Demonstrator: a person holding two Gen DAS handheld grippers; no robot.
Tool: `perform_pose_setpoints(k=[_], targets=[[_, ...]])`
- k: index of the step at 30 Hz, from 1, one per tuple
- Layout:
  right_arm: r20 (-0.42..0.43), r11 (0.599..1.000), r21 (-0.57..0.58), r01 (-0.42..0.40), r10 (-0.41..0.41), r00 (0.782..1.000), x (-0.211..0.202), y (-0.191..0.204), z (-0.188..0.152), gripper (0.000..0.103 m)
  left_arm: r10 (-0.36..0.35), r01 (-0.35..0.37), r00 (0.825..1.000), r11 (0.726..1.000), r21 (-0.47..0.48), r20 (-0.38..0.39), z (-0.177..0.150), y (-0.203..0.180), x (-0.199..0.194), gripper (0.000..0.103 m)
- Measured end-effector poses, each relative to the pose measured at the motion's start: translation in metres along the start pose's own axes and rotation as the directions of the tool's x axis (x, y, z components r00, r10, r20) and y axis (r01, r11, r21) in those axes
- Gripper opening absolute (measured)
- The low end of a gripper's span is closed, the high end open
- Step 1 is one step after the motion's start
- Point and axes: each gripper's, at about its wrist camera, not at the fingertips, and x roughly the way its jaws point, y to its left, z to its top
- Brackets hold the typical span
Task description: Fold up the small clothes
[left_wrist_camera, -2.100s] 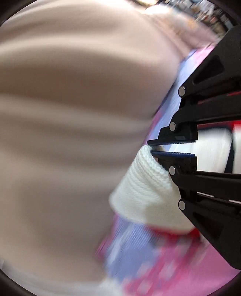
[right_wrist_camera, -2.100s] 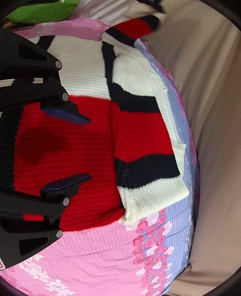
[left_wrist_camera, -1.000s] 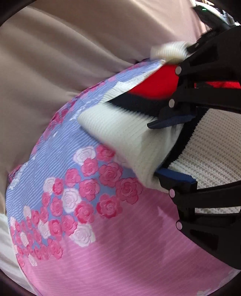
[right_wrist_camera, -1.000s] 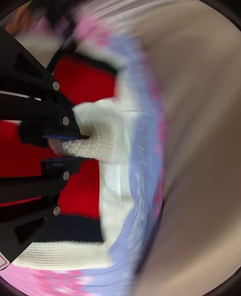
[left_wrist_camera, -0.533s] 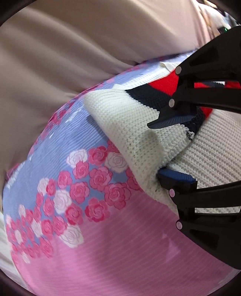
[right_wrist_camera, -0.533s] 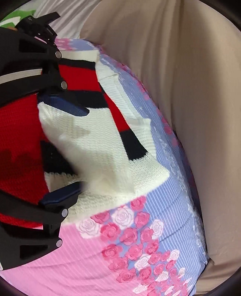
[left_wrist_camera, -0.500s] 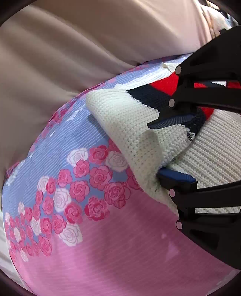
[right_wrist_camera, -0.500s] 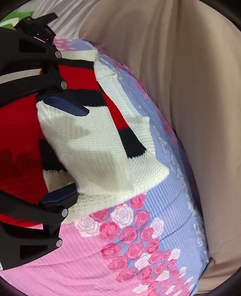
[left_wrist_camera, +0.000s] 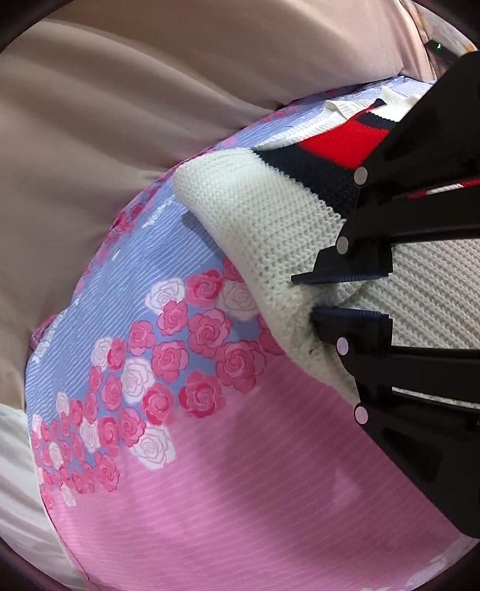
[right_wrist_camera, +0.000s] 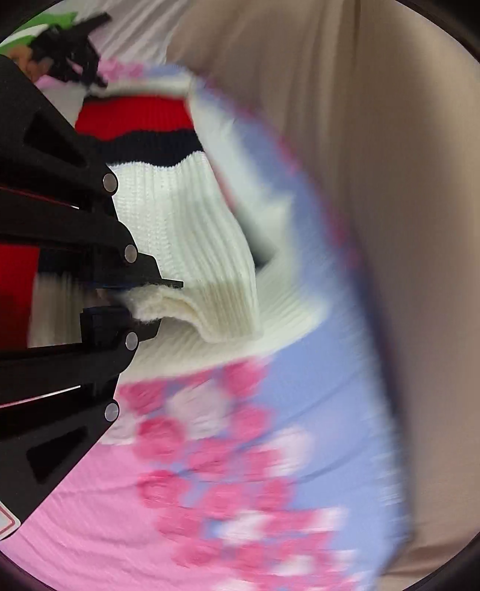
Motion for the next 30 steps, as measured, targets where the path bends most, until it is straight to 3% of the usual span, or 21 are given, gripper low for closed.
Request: perform_pose_setpoints(k=[2,4,5,7,9,11,12,13,15,16,18,20,23,26,27,29,30], targets=[[0.073,0.998,0.021,-0.065,0.063,0.995,-0.017,0.005,0.003,0.006,0.004,-0.004,1.0,1.0,0.019,0.007,-0.001,0.002,0.001,0.011],[0.127,0.997,-0.019,-0.077,0.079,0.989,-0.031,0.013,0.006,0.006,-0.001,0.001,1.0,1.0,0.017,0.001,-0.002,0.004,0.003,0.011],[0.117,0.998,-0.04,-0.05,0.055,0.992,-0.024,0.012,0.006,0.006,-0.001,0.001,1.0,1.0,0.024,0.001,-0.002,0.004,0.002,0.011],[0.016,0.997,-0.067,0.025,-0.024,1.0,0.007,0.004,0.003,0.004,-0.003,0.003,1.0,1.0,0.031,-0.006,-0.002,0.003,0.002,0.012],[0.032,0.995,-0.082,0.064,-0.061,0.998,-0.001,0.009,0.005,0.009,-0.021,0.021,1.0,0.999,0.044,-0.008,-0.002,0.006,0.003,0.013],[0.126,0.96,-0.166,0.225,-0.205,0.971,-0.027,0.04,0.002,0.025,-0.045,0.046,0.999,0.998,0.045,-0.008,-0.003,0.009,0.002,0.013],[0.214,0.931,-0.219,0.291,-0.245,0.945,-0.044,0.063,-0.003,0.028,-0.057,0.057,0.998,0.997,0.051,-0.003,-0.004,0.011,0.002,0.013],[0.258,0.923,-0.249,0.294,-0.23,0.939,-0.054,0.078,-0.007,0.036,-0.062,0.062,0.998,0.996,0.057,-0.003,-0.004,0.011,0.001,0.013],[0.301,0.933,-0.285,0.219,-0.13,0.945,-0.066,0.11,-0.011,0.045,-0.076,0.076,0.997,0.994,0.074,-0.008,-0.004,0.013,0.001,0.013],[0.273,0.938,-0.323,0.122,-0.031,0.962,-0.062,0.133,-0.011,0.049,-0.079,0.08,0.997,0.994,0.075,-0.01,-0.003,0.013,0.0,0.013],[0.123,0.902,-0.423,-0.081,0.146,0.982,-0.028,0.189,-0.009,0.049,-0.085,0.086,0.996,0.993,0.084,-0.02,-0.002,0.014,0.0,0.013],[-0.004,0.848,-0.483,-0.216,0.245,0.969,0.009,0.232,-0.011,0.049,-0.086,0.089,0.996,0.991,0.101,-0.033,-0.001,0.013,0.0,0.013],[-0.145,0.772,-0.559,-0.302,0.267,0.953,0.077,0.295,-0.015,0.049,-0.108,0.114,0.993,0.988,0.108,-0.056,0.002,0.016,0.002,0.013],[-0.25,0.747,-0.569,-0.343,0.24,0.938,0.138,0.331,-0.016,0.049,-0.134,0.141,0.988,0.983,0.117,-0.071,0.003,0.019,0.003,0.012],[-0.264,0.745,-0.572,-0.342,0.228,0.937,0.148,0.336,-0.02,0.047,-0.139,0.147,0.988,0.981,0.129,-0.073,0.003,0.019,0.002,0.011],[-0.286,0.734,-0.583,-0.35,0.217,0.933,0.163,0.343,-0.027,0.005,-0.149,0.159,0.986,0.975,0.152,-0.074,0.002,0.02,0.002,0.01],[-0.288,0.736,-0.582,-0.347,0.212,0.934,0.159,0.34,-0.025,0.004,-0.152,0.162,0.985,0.974,0.156,-0.075,0.002,0.02,0.002,0.01]])
